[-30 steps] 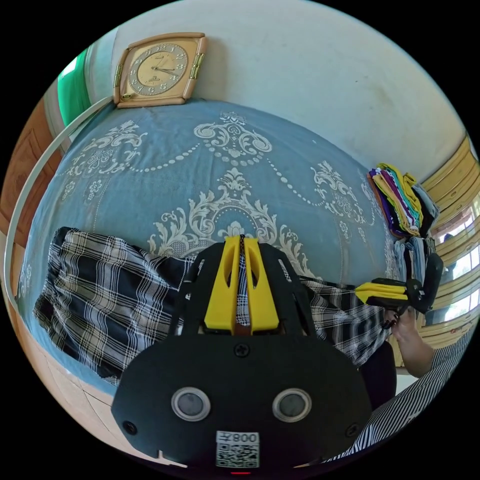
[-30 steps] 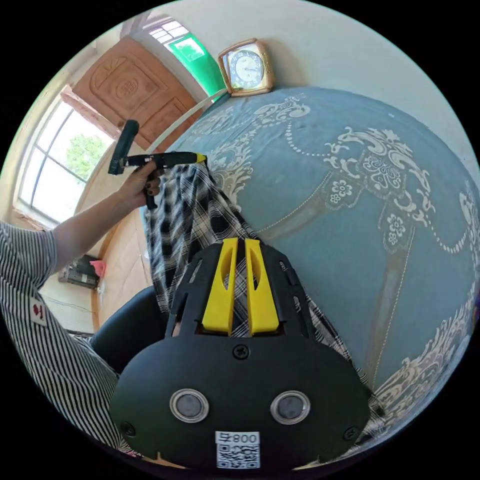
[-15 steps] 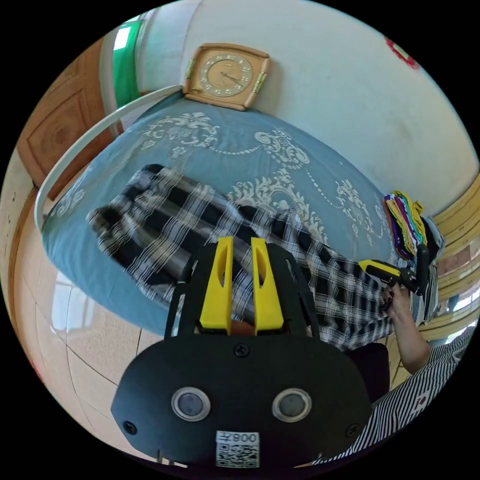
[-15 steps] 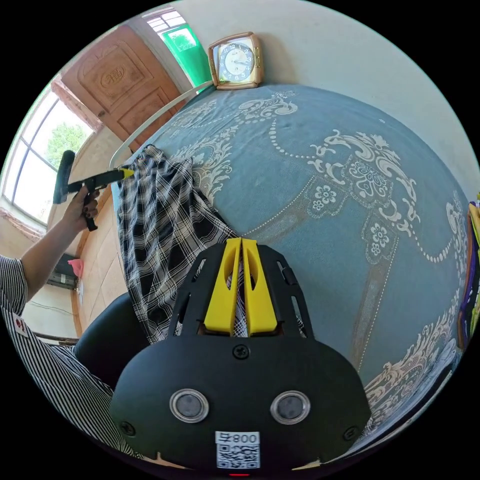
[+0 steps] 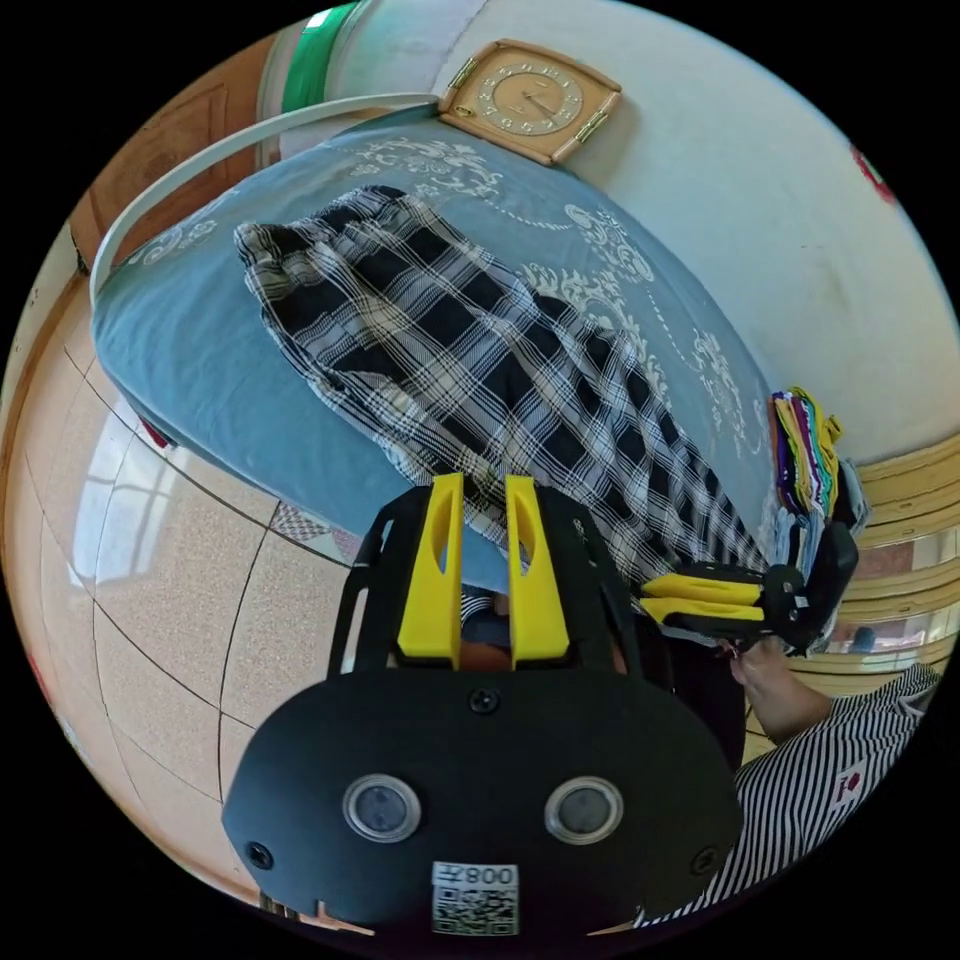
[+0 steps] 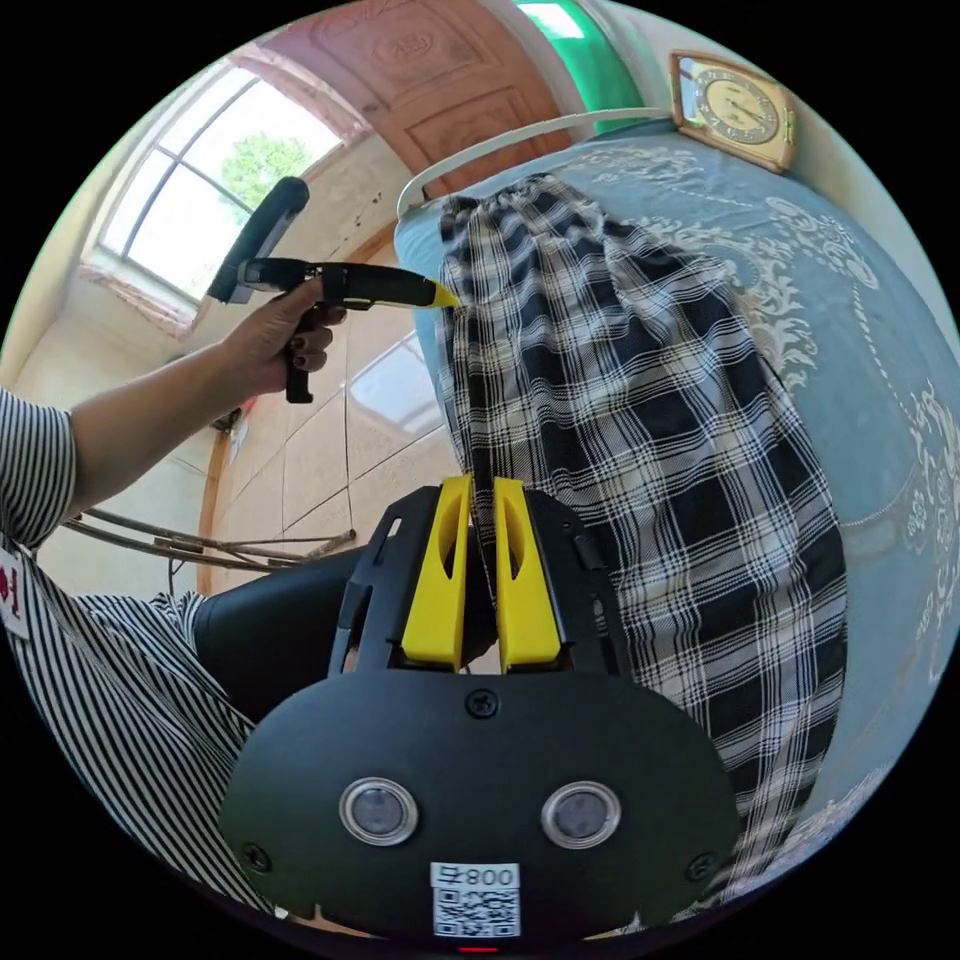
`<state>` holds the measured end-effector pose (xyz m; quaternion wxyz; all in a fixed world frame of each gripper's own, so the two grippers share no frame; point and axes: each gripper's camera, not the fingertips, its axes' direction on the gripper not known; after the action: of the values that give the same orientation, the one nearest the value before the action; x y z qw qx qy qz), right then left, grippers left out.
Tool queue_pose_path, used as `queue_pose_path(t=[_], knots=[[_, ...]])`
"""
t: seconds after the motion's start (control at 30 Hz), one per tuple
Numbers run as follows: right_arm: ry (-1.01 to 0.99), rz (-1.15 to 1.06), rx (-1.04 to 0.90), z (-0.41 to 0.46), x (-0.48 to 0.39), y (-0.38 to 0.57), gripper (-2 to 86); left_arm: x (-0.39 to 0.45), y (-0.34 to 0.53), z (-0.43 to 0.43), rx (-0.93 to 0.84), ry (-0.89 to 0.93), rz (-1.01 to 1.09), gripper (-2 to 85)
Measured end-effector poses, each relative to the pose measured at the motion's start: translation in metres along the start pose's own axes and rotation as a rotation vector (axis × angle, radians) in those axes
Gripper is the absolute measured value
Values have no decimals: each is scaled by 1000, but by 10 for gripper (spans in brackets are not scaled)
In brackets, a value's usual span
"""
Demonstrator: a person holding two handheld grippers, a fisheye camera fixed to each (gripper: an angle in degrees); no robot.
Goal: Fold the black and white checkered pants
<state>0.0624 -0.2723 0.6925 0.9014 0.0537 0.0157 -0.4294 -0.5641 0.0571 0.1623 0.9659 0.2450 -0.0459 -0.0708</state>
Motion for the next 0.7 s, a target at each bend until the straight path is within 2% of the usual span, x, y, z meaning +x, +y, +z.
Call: queue_pose_path(t=[0.17,0.47,0.7], knots=[[2,-15,-10,3,3,5,9,1,2,5,36,26,-26,13],[-72,14,-33,24,14,23,2,2,16,33,35,45,-98,6],[-180,97,21,27,34,42,4,32,26,42,128,-56,-116,8]])
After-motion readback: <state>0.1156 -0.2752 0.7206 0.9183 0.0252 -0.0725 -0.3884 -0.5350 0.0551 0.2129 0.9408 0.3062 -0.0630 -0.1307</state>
